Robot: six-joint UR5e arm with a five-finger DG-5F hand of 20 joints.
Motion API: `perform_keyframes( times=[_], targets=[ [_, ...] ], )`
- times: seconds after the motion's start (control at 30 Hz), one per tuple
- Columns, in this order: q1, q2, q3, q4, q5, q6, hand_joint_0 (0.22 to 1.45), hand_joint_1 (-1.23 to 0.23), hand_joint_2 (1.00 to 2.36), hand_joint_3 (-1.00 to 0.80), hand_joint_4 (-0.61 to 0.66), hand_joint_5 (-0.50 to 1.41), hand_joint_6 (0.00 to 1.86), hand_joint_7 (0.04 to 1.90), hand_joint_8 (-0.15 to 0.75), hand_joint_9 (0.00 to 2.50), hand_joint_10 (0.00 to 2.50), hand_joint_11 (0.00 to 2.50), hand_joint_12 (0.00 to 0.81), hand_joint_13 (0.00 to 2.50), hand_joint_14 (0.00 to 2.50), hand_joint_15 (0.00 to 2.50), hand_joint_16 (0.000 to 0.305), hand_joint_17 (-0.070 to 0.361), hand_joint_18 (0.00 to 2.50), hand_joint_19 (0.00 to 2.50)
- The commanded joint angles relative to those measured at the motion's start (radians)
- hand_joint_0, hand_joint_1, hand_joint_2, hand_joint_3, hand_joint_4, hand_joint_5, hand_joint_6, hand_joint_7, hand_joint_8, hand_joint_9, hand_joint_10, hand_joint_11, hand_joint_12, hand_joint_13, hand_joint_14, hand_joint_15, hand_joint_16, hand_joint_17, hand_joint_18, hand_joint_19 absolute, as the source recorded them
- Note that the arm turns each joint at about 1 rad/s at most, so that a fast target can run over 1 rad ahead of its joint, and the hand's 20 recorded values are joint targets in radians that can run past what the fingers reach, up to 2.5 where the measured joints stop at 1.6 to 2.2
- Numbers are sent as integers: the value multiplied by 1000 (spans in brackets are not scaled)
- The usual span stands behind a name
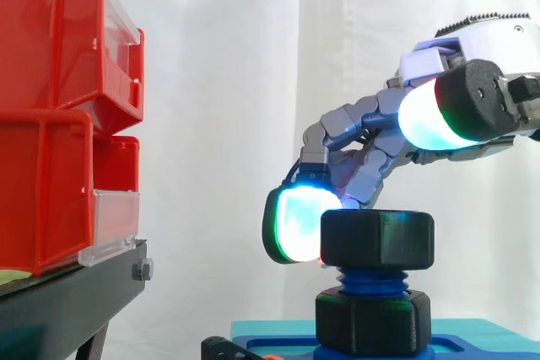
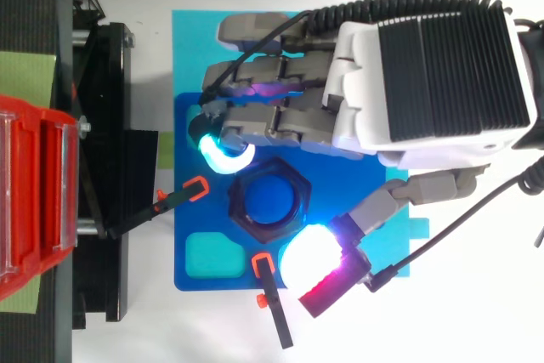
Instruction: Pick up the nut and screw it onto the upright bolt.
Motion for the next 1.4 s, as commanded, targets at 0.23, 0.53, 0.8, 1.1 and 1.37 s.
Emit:
perform_keyframes(
  times=[0.23,0.53,0.8,1.1,1.37],
  targets=[
    [-10,0,6,-6,-13,0,512,-324,1000,-500,331,-24,662,965,301,752,0,0,290,417,0,0,29,64,89,0],
    [-19,0,6,-6,-15,0,524,-382,1000,-500,210,-9,701,812,273,895,0,0,279,463,0,0,26,58,132,0],
    [-27,0,6,-6,-19,0,526,-396,1000,-500,201,4,685,856,266,945,0,0,268,499,0,0,24,54,170,0],
    [-41,2,16,-8,-48,-2,522,-376,1000,-500,140,17,707,897,280,1041,0,0,260,579,0,0,23,52,237,0],
    [-59,2,17,-17,-73,-2,534,-397,1000,-500,-69,104,518,1492,260,1280,0,0,204,795,0,0,16,36,486,0]
  ],
)
